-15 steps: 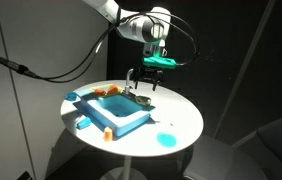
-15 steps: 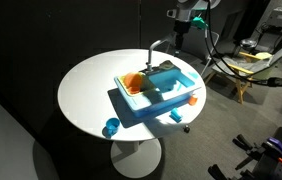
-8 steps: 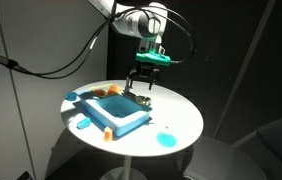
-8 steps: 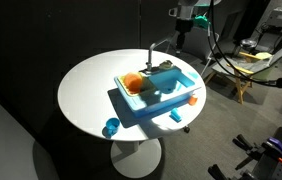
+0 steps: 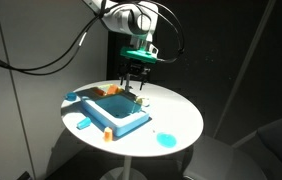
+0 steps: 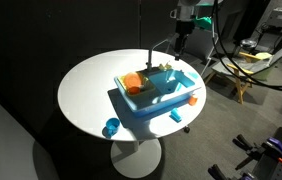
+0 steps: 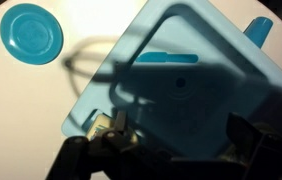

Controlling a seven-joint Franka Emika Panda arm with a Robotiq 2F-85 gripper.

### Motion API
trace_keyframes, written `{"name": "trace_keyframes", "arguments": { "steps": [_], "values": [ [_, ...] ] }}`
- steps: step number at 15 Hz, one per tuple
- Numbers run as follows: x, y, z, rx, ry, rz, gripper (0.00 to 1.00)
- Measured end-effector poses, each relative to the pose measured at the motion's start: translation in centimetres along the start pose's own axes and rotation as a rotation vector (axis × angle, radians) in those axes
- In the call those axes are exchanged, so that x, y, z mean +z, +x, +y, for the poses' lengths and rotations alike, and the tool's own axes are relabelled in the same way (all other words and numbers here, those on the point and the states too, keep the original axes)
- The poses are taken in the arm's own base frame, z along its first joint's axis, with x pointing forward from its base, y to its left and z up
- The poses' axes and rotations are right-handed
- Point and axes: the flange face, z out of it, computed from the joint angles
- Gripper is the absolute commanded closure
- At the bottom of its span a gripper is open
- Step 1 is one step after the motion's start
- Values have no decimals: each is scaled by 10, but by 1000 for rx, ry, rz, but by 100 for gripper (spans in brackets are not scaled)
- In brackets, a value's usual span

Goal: Pick up the white container from the dish rack and place it on the light blue surface next to the tap

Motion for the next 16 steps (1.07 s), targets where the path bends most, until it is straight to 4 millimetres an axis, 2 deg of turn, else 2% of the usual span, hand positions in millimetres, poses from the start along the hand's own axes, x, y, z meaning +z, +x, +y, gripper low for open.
{"name": "trace_keyframes", "arguments": {
  "steps": [7, 16],
  "values": [
    [4, -9, -56, 166, -4, -24, 0],
    [19, 7, -128, 398, -62, 76, 0]
  ]
}}
